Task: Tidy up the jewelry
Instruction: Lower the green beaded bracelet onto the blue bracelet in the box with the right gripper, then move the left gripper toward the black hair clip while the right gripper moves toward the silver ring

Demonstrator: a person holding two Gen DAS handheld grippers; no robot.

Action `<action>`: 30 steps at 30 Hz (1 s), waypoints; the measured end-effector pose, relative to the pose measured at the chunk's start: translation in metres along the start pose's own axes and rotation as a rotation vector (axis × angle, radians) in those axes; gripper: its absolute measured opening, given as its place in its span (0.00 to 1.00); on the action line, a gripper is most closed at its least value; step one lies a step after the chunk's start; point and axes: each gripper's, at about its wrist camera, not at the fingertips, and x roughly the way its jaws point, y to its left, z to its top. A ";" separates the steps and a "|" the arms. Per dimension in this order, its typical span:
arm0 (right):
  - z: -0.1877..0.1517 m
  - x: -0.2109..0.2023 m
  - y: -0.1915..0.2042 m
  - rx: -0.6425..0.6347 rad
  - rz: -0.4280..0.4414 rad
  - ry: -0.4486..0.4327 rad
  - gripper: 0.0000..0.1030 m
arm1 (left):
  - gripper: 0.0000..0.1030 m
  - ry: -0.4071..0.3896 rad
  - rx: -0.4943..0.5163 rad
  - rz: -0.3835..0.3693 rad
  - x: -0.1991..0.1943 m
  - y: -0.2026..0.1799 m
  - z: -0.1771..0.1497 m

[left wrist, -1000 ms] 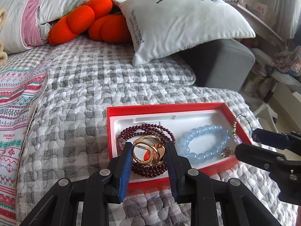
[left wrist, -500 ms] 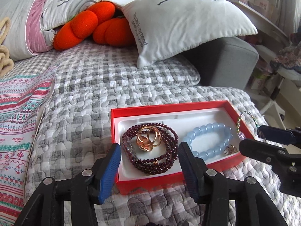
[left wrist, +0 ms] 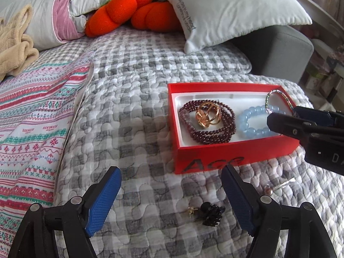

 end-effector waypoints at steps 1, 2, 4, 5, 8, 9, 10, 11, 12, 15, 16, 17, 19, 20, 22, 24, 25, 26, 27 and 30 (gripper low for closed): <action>0.001 0.002 0.001 0.000 -0.004 0.001 0.58 | 0.78 0.004 0.000 0.000 0.000 0.001 -0.001; 0.002 0.004 0.001 0.002 -0.007 0.003 0.59 | 0.78 0.009 0.000 0.000 0.001 0.002 -0.002; 0.003 0.008 0.002 0.006 -0.013 0.007 0.60 | 0.78 0.018 -0.003 -0.002 0.001 0.003 -0.004; 0.004 0.009 0.002 0.009 -0.015 0.008 0.60 | 0.78 0.021 -0.001 -0.004 0.001 0.003 -0.005; 0.005 0.012 0.000 0.019 -0.008 0.010 0.61 | 0.78 0.023 0.009 -0.004 0.000 0.002 -0.007; 0.005 0.013 0.000 0.023 -0.001 0.011 0.62 | 0.78 0.022 0.013 -0.003 0.000 0.001 -0.007; 0.005 0.013 0.000 0.027 0.004 0.013 0.62 | 0.78 0.022 0.015 -0.002 -0.001 0.000 -0.007; 0.005 0.014 0.000 0.029 0.007 0.017 0.63 | 0.78 0.022 0.017 -0.002 -0.001 0.000 -0.008; 0.006 0.014 0.000 0.031 0.009 0.019 0.65 | 0.78 0.023 0.017 -0.002 -0.001 -0.001 -0.007; 0.006 0.012 0.001 0.030 0.019 0.013 0.68 | 0.78 0.026 0.013 -0.003 -0.002 -0.002 -0.007; 0.006 0.010 0.001 0.030 0.017 0.010 0.69 | 0.78 0.027 0.012 -0.004 -0.002 -0.002 -0.007; 0.006 0.007 0.001 0.031 0.021 0.008 0.69 | 0.78 0.028 0.010 -0.004 -0.002 -0.002 -0.007; 0.005 0.002 0.002 0.028 0.029 0.003 0.69 | 0.78 0.029 0.008 -0.005 -0.003 -0.003 -0.007; 0.005 -0.002 0.002 0.023 0.028 0.000 0.69 | 0.78 0.030 0.008 -0.005 -0.003 -0.003 -0.008; 0.005 -0.008 0.002 0.018 0.036 -0.005 0.70 | 0.79 0.033 0.008 -0.005 -0.003 -0.004 -0.009; 0.004 -0.015 0.000 0.023 0.041 -0.012 0.73 | 0.81 0.039 0.008 -0.006 -0.003 -0.004 -0.010; 0.003 -0.018 -0.002 0.026 0.042 -0.014 0.73 | 0.82 0.040 0.007 -0.004 -0.003 -0.003 -0.011; 0.002 -0.022 -0.003 0.027 0.041 -0.014 0.73 | 0.82 0.040 0.005 -0.001 -0.004 -0.003 -0.011; 0.000 -0.025 -0.004 0.026 0.038 -0.014 0.73 | 0.83 0.040 0.002 0.000 -0.005 -0.002 -0.012; -0.007 -0.033 -0.008 0.026 0.020 -0.002 0.73 | 0.86 0.042 -0.010 0.003 -0.006 0.002 -0.016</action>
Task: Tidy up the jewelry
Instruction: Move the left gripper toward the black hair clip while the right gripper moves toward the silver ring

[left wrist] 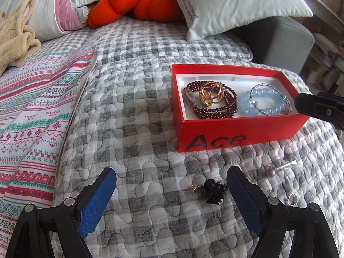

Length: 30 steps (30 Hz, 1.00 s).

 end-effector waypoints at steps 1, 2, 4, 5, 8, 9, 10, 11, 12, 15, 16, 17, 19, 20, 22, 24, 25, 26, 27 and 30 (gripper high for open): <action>-0.004 -0.001 -0.002 0.003 -0.003 0.010 0.73 | 0.87 0.001 -0.003 0.002 0.000 0.001 -0.002; -0.007 -0.001 -0.005 0.007 -0.008 0.022 0.73 | 0.87 0.004 -0.006 0.005 0.001 0.002 -0.004; -0.016 0.001 -0.007 -0.001 -0.029 0.051 0.73 | 0.87 0.016 -0.003 0.013 0.003 0.002 -0.009; -0.020 0.002 -0.008 -0.010 -0.042 0.062 0.73 | 0.87 0.023 0.001 0.014 0.004 0.002 -0.012; -0.035 0.006 -0.009 -0.024 -0.065 0.105 0.73 | 0.87 0.040 0.018 0.011 0.005 0.000 -0.019; -0.039 0.007 -0.009 -0.024 -0.068 0.120 0.73 | 0.87 0.042 0.021 0.009 0.005 0.000 -0.022; -0.044 0.008 -0.009 -0.022 -0.069 0.135 0.73 | 0.87 0.042 0.026 0.010 0.005 0.000 -0.024; -0.048 0.009 -0.009 -0.020 -0.067 0.150 0.73 | 0.87 0.042 0.032 0.011 0.004 -0.001 -0.027; -0.053 0.010 -0.009 -0.017 -0.062 0.165 0.73 | 0.87 0.043 0.039 0.010 0.004 -0.002 -0.029; -0.065 0.012 -0.006 -0.019 -0.039 0.204 0.73 | 0.87 0.051 0.065 0.003 0.004 -0.006 -0.037; -0.069 0.013 -0.004 -0.028 -0.036 0.213 0.73 | 0.87 0.052 0.073 0.001 0.005 -0.007 -0.039; -0.073 0.014 -0.002 -0.037 -0.037 0.221 0.73 | 0.87 0.056 0.082 0.001 0.006 -0.008 -0.041; -0.079 0.014 0.001 -0.059 -0.035 0.233 0.73 | 0.87 0.072 0.099 -0.005 0.010 -0.010 -0.044; -0.082 0.015 0.003 -0.069 -0.036 0.237 0.73 | 0.87 0.077 0.103 -0.010 0.012 -0.011 -0.045; -0.087 0.015 0.007 -0.088 -0.031 0.248 0.73 | 0.87 0.075 0.109 -0.016 0.013 -0.011 -0.045; -0.089 0.015 0.009 -0.106 -0.028 0.247 0.73 | 0.85 0.071 0.096 -0.038 0.012 -0.011 -0.044; -0.090 0.015 0.010 -0.111 -0.031 0.247 0.73 | 0.80 0.068 0.083 -0.067 0.010 -0.011 -0.042; -0.090 0.015 0.010 -0.117 -0.032 0.249 0.73 | 0.77 0.063 0.070 -0.098 0.008 -0.011 -0.041; -0.090 0.015 0.011 -0.124 -0.033 0.250 0.73 | 0.69 0.057 0.062 -0.123 0.006 -0.011 -0.039; -0.091 0.016 0.011 -0.135 -0.030 0.251 0.73 | 0.41 0.053 0.054 -0.187 0.006 -0.015 -0.037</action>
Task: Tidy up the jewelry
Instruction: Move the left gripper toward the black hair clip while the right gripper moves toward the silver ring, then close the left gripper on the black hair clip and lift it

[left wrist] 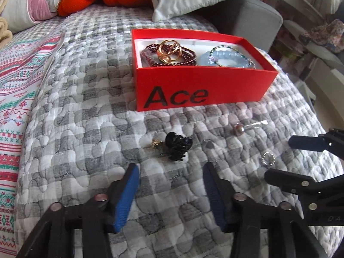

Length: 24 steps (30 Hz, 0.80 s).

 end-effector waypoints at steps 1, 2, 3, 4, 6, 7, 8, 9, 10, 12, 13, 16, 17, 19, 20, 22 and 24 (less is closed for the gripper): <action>0.000 0.000 -0.001 0.002 0.001 0.000 0.73 | 0.38 0.004 -0.001 -0.007 0.002 -0.001 0.000; 0.000 0.000 -0.001 0.003 0.003 -0.001 0.73 | 0.36 0.005 0.001 -0.010 0.005 -0.002 0.001; 0.000 0.000 -0.001 0.004 0.004 -0.002 0.73 | 0.34 0.004 0.007 -0.006 0.008 -0.003 0.001; 0.000 0.000 -0.001 0.004 0.004 -0.002 0.73 | 0.33 0.004 0.013 -0.002 0.010 -0.004 0.002; -0.002 -0.001 0.001 0.002 0.006 -0.004 0.73 | 0.32 0.006 0.021 -0.005 0.015 -0.006 0.004; -0.003 -0.002 0.001 0.001 0.008 -0.007 0.73 | 0.32 0.004 0.025 -0.005 0.015 -0.006 0.005; -0.004 -0.002 0.001 0.000 0.010 -0.008 0.73 | 0.32 0.003 0.030 -0.006 0.016 -0.007 0.006; -0.005 -0.003 0.000 -0.001 0.014 -0.009 0.73 | 0.32 0.004 0.032 -0.007 0.017 -0.008 0.007; -0.006 -0.003 0.000 -0.002 0.018 -0.011 0.73 | 0.32 0.005 0.032 -0.008 0.018 -0.008 0.007; -0.007 -0.004 0.000 0.002 0.025 -0.014 0.73 | 0.32 0.004 0.033 -0.009 0.020 -0.008 0.009; -0.007 -0.005 -0.001 0.003 0.029 -0.014 0.73 | 0.32 0.003 0.033 -0.011 0.022 -0.008 0.010; -0.008 -0.006 -0.002 0.007 0.045 -0.013 0.73 | 0.32 0.000 0.028 -0.013 0.025 -0.010 0.013; -0.008 -0.006 -0.002 0.007 0.048 -0.014 0.73 | 0.32 -0.002 0.026 -0.013 0.025 -0.010 0.014; -0.009 -0.007 -0.002 0.001 0.050 -0.015 0.73 | 0.31 -0.004 0.025 -0.011 0.026 -0.011 0.015; -0.010 -0.008 -0.002 -0.004 0.048 -0.015 0.72 | 0.31 -0.004 0.025 -0.009 0.027 -0.011 0.015; -0.012 -0.008 0.001 -0.018 0.044 -0.015 0.71 | 0.23 -0.002 0.037 0.010 0.027 -0.013 0.016; -0.014 -0.008 0.003 -0.035 0.032 -0.017 0.68 | 0.23 0.003 0.043 0.012 0.026 -0.013 0.017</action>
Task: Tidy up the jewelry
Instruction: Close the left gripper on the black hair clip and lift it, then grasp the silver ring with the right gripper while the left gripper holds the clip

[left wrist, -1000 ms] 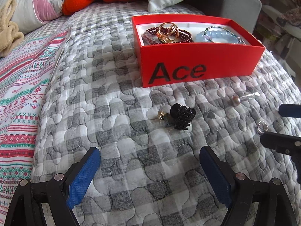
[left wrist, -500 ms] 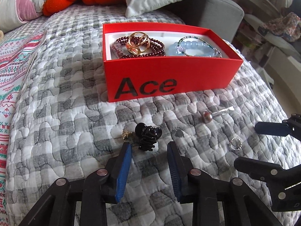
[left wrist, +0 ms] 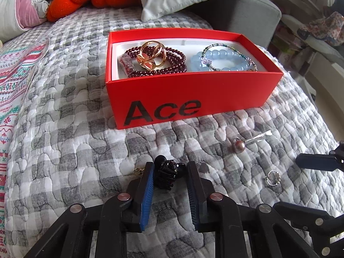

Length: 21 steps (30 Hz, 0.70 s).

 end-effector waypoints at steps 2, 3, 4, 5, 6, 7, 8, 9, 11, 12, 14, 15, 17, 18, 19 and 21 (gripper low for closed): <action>-0.001 0.000 0.001 -0.016 -0.011 -0.004 0.64 | 0.23 0.004 -0.002 0.000 0.000 0.000 0.000; -0.001 -0.001 0.001 -0.017 -0.012 -0.005 0.60 | 0.23 0.005 -0.002 0.000 -0.001 0.000 -0.001; 0.000 -0.001 0.000 -0.015 -0.012 -0.007 0.58 | 0.23 0.005 -0.003 0.000 -0.002 0.000 -0.001; 0.001 0.000 0.001 -0.011 -0.012 -0.010 0.55 | 0.23 0.005 -0.006 -0.001 -0.003 0.000 -0.002; 0.002 0.000 0.000 -0.006 -0.011 -0.011 0.52 | 0.23 0.008 -0.009 -0.003 -0.004 0.001 -0.003; 0.003 0.000 -0.001 -0.002 -0.010 -0.011 0.51 | 0.22 0.010 -0.010 -0.007 -0.005 0.001 -0.004; 0.005 0.001 -0.001 0.001 -0.010 -0.012 0.49 | 0.23 0.009 -0.011 -0.008 -0.007 0.000 -0.005; 0.006 0.001 -0.002 0.003 -0.011 -0.011 0.48 | 0.22 0.009 -0.011 -0.009 -0.009 0.000 -0.006; 0.007 0.002 0.001 -0.003 -0.017 -0.012 0.48 | 0.22 0.009 -0.013 -0.014 -0.012 0.001 -0.009; 0.008 0.003 0.002 -0.011 -0.022 -0.013 0.47 | 0.22 0.011 -0.014 -0.015 -0.013 0.001 -0.010; 0.010 0.006 0.007 -0.024 -0.027 -0.016 0.45 | 0.23 0.015 -0.015 -0.013 -0.016 0.002 -0.011; 0.011 0.007 0.008 -0.027 -0.025 -0.018 0.42 | 0.23 0.016 -0.017 -0.012 -0.017 0.003 -0.012; 0.012 0.009 0.012 -0.039 -0.025 -0.022 0.39 | 0.23 0.017 -0.022 -0.013 -0.019 0.005 -0.012; 0.013 0.011 0.014 -0.046 -0.028 -0.024 0.36 | 0.23 0.015 -0.024 -0.013 -0.020 0.005 -0.013; 0.014 0.012 0.015 -0.051 -0.027 -0.026 0.34 | 0.23 0.016 -0.025 -0.012 -0.021 0.006 -0.013; 0.015 0.014 0.019 -0.059 -0.023 -0.031 0.24 | 0.23 0.017 -0.027 -0.010 -0.022 0.008 -0.014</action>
